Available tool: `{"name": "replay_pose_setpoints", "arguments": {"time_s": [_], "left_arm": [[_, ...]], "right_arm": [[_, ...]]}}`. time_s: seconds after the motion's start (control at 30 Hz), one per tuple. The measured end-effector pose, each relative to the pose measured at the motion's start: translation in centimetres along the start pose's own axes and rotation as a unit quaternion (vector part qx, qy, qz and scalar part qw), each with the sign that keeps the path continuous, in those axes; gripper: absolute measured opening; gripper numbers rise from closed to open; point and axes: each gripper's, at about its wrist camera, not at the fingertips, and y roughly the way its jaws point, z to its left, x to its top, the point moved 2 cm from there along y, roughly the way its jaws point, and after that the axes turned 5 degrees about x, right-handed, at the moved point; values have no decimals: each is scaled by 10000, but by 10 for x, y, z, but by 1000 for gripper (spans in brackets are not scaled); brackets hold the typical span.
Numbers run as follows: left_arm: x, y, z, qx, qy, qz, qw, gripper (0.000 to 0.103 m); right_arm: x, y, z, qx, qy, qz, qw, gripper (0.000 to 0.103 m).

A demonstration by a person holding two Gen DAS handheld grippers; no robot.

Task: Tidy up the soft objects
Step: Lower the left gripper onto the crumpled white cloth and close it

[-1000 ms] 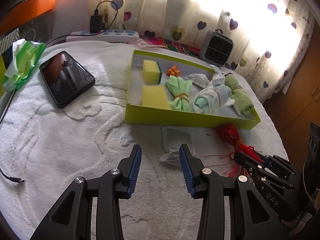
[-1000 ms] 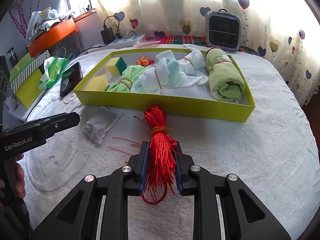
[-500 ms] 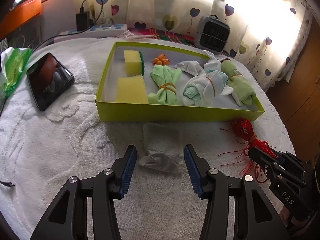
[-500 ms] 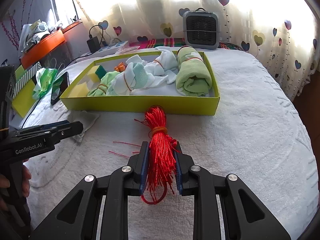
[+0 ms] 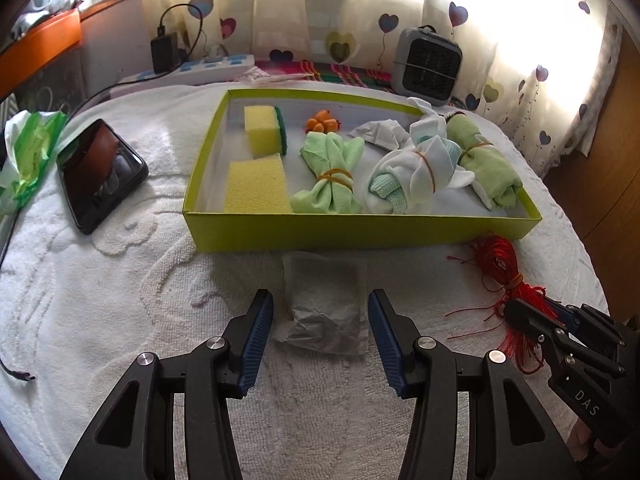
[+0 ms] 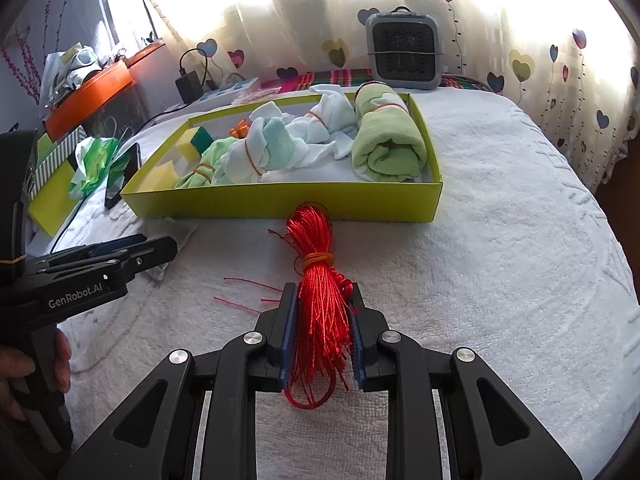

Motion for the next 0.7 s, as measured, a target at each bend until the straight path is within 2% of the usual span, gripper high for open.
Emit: {"name": "replay_pose_setpoints", "arguments": {"time_s": [0.23,0.37,0.5,0.7], "left_arm": [[-1,0,0,22,21,-39,10000,46],[-1,-2,2,36,2,-60,10000,42],[-1,-3,5,73,-48,-84,9999,32],[-1,-2,9,71,-101,-107,9999,27]], "right_arm": [[0,0,1,-10,-11,11,10000,24],[-1,1,1,-29,-18,20,10000,24],[-1,2,1,-44,-24,34,10000,24],[-1,2,1,-49,-26,35,10000,24]]}}
